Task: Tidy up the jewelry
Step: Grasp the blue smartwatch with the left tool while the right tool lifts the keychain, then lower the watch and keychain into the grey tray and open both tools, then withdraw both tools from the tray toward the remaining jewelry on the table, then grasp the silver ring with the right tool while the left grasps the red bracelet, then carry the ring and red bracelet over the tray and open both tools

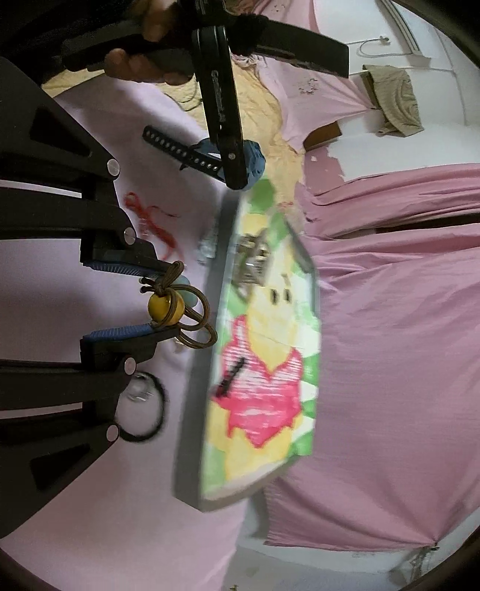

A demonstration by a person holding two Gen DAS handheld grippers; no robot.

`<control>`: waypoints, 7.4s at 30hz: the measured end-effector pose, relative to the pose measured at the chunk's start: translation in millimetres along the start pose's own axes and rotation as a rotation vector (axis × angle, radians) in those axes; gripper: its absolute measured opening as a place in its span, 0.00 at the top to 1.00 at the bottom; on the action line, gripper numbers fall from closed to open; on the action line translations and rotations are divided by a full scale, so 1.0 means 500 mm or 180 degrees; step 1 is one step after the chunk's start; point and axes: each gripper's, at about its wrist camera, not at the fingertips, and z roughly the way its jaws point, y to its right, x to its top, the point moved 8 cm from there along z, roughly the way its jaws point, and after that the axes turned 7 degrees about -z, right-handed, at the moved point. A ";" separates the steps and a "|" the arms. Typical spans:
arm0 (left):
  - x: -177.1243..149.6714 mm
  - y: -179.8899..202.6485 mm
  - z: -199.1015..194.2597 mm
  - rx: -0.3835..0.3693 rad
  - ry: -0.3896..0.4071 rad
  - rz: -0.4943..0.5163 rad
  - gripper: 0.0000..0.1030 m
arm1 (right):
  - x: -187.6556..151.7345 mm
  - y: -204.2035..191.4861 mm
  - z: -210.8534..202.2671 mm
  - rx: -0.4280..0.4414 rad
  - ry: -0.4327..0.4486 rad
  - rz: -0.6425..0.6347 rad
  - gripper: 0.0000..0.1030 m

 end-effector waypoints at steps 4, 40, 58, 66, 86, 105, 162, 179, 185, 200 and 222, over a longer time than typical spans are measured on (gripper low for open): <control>0.046 0.019 -0.006 -0.0067 0.0140 -0.0025 0.45 | 0.053 0.022 0.001 -0.0017 0.0166 -0.0027 0.79; 0.117 0.007 0.172 0.0167 -0.0285 -0.0168 0.38 | 0.086 0.108 0.207 0.0054 -0.0495 0.0019 0.53; 0.069 0.037 -0.021 -0.0101 0.0813 -0.0137 0.01 | 0.088 0.138 -0.025 -0.0328 0.0669 0.0309 0.09; 0.015 0.054 -0.099 -0.0074 0.1192 -0.0041 0.00 | 0.052 0.126 -0.113 -0.0465 0.0987 0.0247 0.01; -0.101 0.075 -0.157 -0.0101 0.1272 0.0125 0.00 | -0.021 0.127 -0.195 -0.0671 0.1076 0.0146 0.01; -0.150 0.070 -0.070 0.0030 0.0525 0.0231 0.00 | -0.061 0.154 -0.128 -0.0625 0.0450 0.0258 0.01; -0.178 0.148 0.028 -0.0169 -0.0382 0.0762 0.92 | -0.044 0.119 0.067 0.0285 -0.0757 -0.0052 0.93; -0.112 0.167 -0.029 -0.0451 0.0132 0.0523 0.93 | -0.021 0.144 0.025 0.0382 -0.0361 0.0304 0.97; -0.044 0.179 -0.012 -0.0457 0.0334 0.0394 0.93 | 0.030 0.181 0.023 0.0239 -0.0130 0.0355 0.97; 0.013 0.232 0.143 -0.0278 -0.0134 0.0523 0.93 | 0.057 0.233 0.134 0.0108 -0.0415 0.0373 0.97; -0.016 0.222 0.178 -0.0197 -0.0466 0.0494 0.73 | 0.045 0.232 0.149 0.0033 -0.0614 0.0272 0.96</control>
